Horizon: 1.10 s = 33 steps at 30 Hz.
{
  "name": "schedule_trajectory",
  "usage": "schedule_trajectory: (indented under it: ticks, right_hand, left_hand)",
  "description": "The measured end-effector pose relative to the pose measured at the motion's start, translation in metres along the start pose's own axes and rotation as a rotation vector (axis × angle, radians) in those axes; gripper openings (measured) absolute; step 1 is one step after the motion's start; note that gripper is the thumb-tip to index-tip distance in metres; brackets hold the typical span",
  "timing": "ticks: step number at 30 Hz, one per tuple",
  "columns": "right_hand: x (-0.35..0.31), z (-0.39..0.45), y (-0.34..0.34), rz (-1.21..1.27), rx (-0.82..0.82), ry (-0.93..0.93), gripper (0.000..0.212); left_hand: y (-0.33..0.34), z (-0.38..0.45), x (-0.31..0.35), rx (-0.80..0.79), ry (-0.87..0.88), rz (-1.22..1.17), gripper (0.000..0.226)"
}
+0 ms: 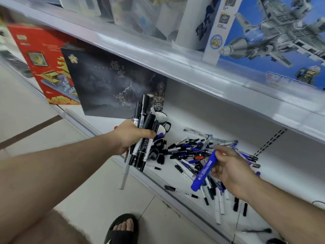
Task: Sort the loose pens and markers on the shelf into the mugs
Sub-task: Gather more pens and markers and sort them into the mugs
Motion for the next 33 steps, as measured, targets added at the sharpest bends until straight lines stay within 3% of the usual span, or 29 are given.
schedule_trajectory:
  ticks: [7, 12, 14, 19, 23, 26, 30, 33]
  right_hand:
    - [0.031, 0.014, 0.065, 0.310, 0.125, 0.110, 0.029]
    - [0.038, 0.009, 0.087, 0.434, 0.155, 0.091, 0.028]
    - [0.037, 0.009, 0.091, 0.445, 0.139, 0.066, 0.026]
    - [0.036, 0.019, 0.091, 0.331, 0.112, -0.090, 0.028]
    - [0.037, 0.019, 0.091, 0.097, 0.079, -0.256, 0.036]
    - [0.041, 0.016, 0.094, -0.097, 0.014, -0.361, 0.034]
    - [0.049, 0.017, 0.095, -0.197, -0.044, -0.380, 0.032]
    - [0.047, 0.017, 0.089, -0.251, -0.060, -0.378, 0.031]
  left_hand:
    - [-0.038, 0.002, -0.005, 0.093, -0.009, -0.113, 0.020]
    - [-0.053, 0.003, -0.005, 0.066, -0.016, -0.194, 0.052]
    - [-0.058, 0.005, -0.008, 0.086, -0.021, -0.219, 0.053]
    - [-0.053, 0.006, -0.010, 0.082, -0.028, -0.217, 0.054]
    - [-0.055, 0.009, -0.006, 0.090, -0.026, -0.218, 0.056]
    - [-0.065, 0.008, -0.003, 0.169, -0.040, -0.242, 0.040]
    - [-0.069, 0.009, -0.004, 0.222, -0.083, -0.337, 0.018]
    - [-0.054, 0.015, -0.006, 0.182, -0.096, -0.300, 0.025]
Point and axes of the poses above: each hand's wrist, its own z-axis towards the middle knuckle, its own y-axis out of the palm, x = y × z, the point moved 2 cm from there along z, towards the middle knuckle, and after that the axes turned 12 degrees about -y, right-handed, at the moved point
